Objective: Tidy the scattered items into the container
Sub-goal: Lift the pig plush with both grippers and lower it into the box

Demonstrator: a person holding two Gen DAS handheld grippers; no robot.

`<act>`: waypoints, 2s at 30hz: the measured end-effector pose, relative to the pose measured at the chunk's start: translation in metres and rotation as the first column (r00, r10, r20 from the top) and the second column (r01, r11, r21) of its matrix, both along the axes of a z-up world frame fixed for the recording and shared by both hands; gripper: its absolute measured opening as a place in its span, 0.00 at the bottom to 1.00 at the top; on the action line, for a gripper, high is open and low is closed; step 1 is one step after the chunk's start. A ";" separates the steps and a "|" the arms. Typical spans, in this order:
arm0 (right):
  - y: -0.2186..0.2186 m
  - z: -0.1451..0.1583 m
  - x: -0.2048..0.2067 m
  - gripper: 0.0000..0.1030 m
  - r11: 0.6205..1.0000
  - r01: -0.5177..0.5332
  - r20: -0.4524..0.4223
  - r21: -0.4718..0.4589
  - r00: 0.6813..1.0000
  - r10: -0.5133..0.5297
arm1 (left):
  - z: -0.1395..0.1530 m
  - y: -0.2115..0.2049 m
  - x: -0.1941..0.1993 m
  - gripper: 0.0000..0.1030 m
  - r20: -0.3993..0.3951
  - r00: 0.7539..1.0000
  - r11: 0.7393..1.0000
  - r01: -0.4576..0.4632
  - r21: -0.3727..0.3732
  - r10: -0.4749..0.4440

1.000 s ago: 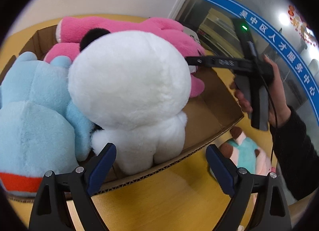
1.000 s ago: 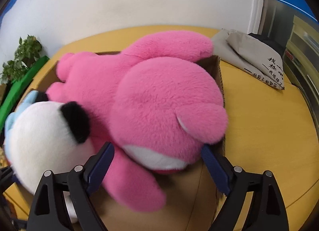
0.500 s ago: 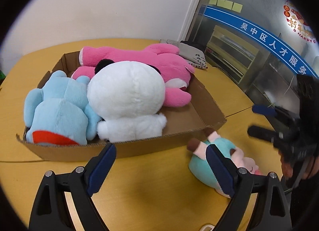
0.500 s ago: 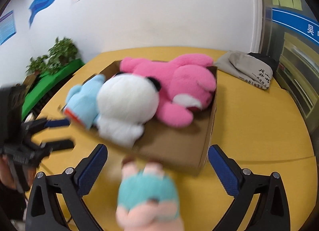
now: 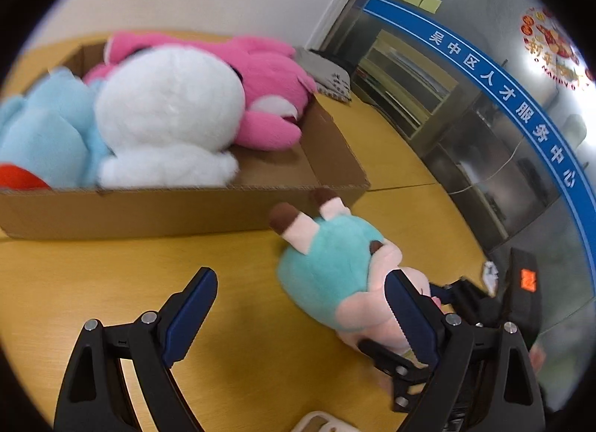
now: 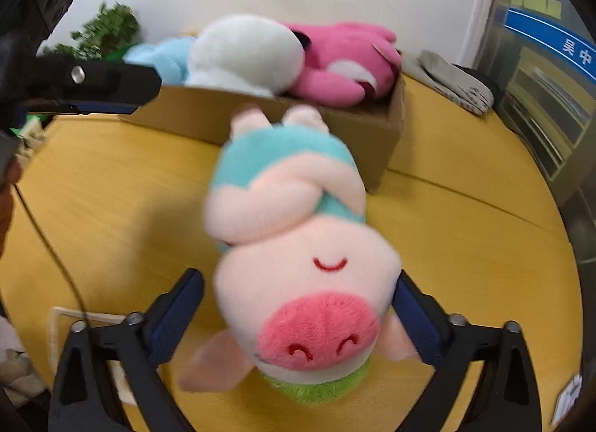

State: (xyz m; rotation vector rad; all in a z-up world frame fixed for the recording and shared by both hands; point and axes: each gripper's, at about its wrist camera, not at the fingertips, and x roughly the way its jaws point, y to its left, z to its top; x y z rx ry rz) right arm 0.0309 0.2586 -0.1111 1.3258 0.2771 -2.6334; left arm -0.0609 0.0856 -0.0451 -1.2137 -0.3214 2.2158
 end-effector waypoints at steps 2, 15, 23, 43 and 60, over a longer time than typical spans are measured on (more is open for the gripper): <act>0.006 -0.004 0.001 0.85 0.999 0.025 -0.002 -0.045 1.000 -0.025 | -0.012 0.004 -0.007 0.90 0.036 0.999 0.999 0.015 0.034 -0.016; -0.013 -0.007 0.031 0.83 0.997 -0.020 -0.053 -0.081 0.998 0.016 | -0.062 0.018 -0.030 0.85 0.158 0.984 0.987 0.057 0.150 -0.081; -0.001 0.008 0.032 0.74 0.981 -0.012 -0.096 -0.195 0.995 -0.006 | 0.000 0.034 -0.022 0.63 -0.019 0.995 0.992 0.104 0.068 -0.103; 0.011 0.023 -0.146 0.75 0.980 0.156 -0.207 -0.127 0.962 -0.180 | 0.016 0.099 -0.224 0.66 -0.045 0.959 0.954 0.271 -0.132 -0.279; 0.022 0.057 -0.147 0.50 0.988 0.005 -0.023 -0.157 1.000 -0.009 | -0.017 0.114 -0.231 0.84 0.038 0.946 0.921 0.323 -0.217 -0.323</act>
